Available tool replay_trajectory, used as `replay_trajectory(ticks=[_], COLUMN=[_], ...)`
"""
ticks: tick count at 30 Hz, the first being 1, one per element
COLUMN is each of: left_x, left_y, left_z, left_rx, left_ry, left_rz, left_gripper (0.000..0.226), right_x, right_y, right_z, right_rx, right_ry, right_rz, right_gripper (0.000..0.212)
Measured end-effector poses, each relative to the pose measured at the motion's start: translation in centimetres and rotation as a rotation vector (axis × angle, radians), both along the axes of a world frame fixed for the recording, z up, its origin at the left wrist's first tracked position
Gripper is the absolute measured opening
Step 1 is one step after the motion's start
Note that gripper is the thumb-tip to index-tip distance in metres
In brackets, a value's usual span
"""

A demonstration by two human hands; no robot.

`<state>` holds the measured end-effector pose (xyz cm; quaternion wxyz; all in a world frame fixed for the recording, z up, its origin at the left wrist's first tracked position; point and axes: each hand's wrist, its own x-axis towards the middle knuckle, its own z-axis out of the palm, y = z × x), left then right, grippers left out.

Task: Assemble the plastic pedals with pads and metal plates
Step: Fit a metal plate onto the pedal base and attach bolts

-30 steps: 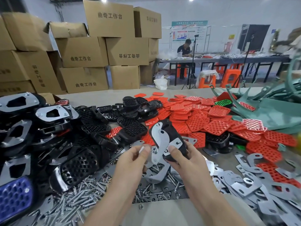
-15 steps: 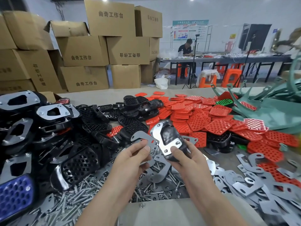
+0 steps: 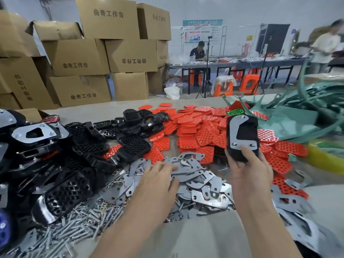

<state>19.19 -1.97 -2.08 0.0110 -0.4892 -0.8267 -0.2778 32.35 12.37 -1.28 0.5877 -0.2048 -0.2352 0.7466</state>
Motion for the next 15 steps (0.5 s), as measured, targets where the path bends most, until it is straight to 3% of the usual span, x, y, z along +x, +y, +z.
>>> replay_trajectory(ticks=[6, 11, 15], left_x=[3.8, 7.9, 10.3], left_y=[3.7, 7.5, 11.0], left_z=[0.4, 0.3, 0.3], left_rx=[-0.232, -0.215, -0.514], left_ry=[0.104, 0.172, 0.216], left_rz=[-0.423, -0.567, -0.537], left_gripper=[0.051, 0.051, 0.062], right_x=[1.3, 3.0, 5.0], right_y=[0.5, 1.1, 1.8], right_z=[1.5, 4.8, 7.8], right_rx=[0.007, 0.053, 0.165], right_ry=[0.039, 0.089, 0.093], right_rz=[-0.069, -0.079, -0.076], right_gripper=[0.026, 0.018, 0.019])
